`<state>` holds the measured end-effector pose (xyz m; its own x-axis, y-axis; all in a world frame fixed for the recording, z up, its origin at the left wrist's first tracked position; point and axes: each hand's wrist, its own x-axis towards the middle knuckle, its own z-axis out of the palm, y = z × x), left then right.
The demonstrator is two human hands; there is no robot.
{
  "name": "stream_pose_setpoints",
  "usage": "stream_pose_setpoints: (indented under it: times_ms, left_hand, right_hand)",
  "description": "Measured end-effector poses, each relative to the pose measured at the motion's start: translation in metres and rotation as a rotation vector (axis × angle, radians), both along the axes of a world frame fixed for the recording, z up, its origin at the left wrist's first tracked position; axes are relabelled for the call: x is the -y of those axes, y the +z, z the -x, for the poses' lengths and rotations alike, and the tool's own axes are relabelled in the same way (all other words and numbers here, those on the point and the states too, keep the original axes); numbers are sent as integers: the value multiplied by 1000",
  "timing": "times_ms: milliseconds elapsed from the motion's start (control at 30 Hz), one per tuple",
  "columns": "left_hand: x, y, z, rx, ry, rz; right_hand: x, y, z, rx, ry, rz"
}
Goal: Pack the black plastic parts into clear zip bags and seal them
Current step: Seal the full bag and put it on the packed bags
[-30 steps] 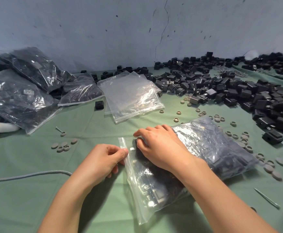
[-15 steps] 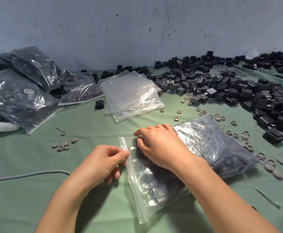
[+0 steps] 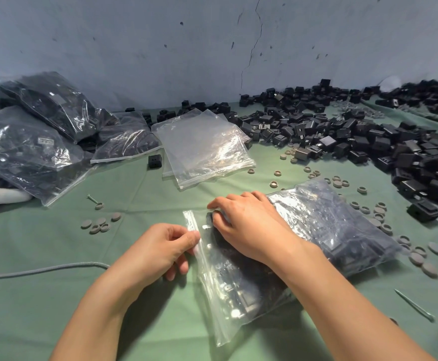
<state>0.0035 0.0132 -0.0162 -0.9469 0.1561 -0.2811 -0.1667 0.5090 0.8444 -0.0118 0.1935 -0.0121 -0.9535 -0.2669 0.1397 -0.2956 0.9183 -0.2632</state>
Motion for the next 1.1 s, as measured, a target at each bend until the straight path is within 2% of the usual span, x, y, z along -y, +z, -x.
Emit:
stream_pose_setpoints:
  times_ms: [100,200,300,400,567,633,867,1100]
  left_hand:
    - [-2,-1,-5,-14,44,-17]
    - [-2,-2,-15,7,34,-40]
    - [1,-4,-27,100,-38,-141]
    - [3,-6,-36,154,-92,-176]
    - [-7,-12,-47,30,-33,-52]
    - [-9,-12,-50,14,0,-62]
    - [-16,-9,-56,160,142,-440]
    - [-8,-6,-84,246,47,-246]
  right_hand:
    - [-2,3,-2,-42,17,72]
    - [-2,7,-9,-202,7,160]
    - [-1,10,-24,-326,-6,239]
    - [4,8,-44,-346,6,237]
    - [9,-7,-84,-338,10,189]
    - [9,-16,-100,-331,22,183]
    - [-13,-39,-125,-303,235,-23]
    - [-22,-52,-128,-546,259,15]
